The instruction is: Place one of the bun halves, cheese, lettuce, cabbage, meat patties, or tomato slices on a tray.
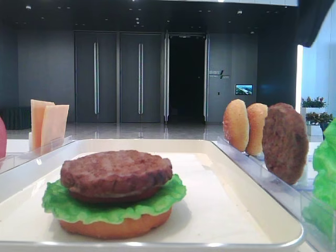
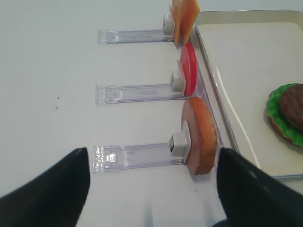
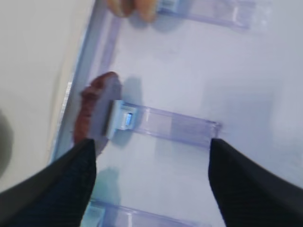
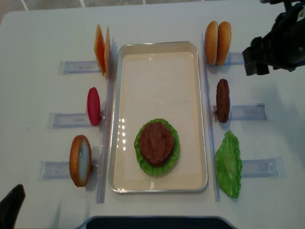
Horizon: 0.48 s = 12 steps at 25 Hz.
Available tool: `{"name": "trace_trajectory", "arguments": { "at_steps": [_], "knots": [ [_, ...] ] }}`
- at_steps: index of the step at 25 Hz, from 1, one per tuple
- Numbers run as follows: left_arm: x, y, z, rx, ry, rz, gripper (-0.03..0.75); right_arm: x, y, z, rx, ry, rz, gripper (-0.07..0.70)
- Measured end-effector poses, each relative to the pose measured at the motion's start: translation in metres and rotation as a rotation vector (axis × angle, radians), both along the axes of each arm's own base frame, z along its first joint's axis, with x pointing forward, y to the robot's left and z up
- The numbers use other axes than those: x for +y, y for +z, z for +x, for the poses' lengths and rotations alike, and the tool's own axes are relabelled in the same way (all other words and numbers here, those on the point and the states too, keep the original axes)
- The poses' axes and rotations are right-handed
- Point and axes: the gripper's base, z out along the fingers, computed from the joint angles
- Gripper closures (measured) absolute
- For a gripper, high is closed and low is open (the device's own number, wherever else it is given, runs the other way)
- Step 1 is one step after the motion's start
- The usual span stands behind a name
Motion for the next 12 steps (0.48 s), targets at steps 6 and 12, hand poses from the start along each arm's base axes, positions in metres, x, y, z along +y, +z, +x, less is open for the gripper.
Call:
{"name": "trace_trajectory", "arguments": {
  "at_steps": [6,12],
  "knots": [
    [0.0,0.0,0.0,-0.001,-0.005,0.009,0.076,-0.059,-0.003,-0.002,0.119,-0.203,-0.062,0.125],
    [0.0,0.0,0.0,-0.001,-0.007,0.012,0.076,-0.086,-0.005,-0.013,0.22,-0.305,-0.113,0.125]
  ]
}}
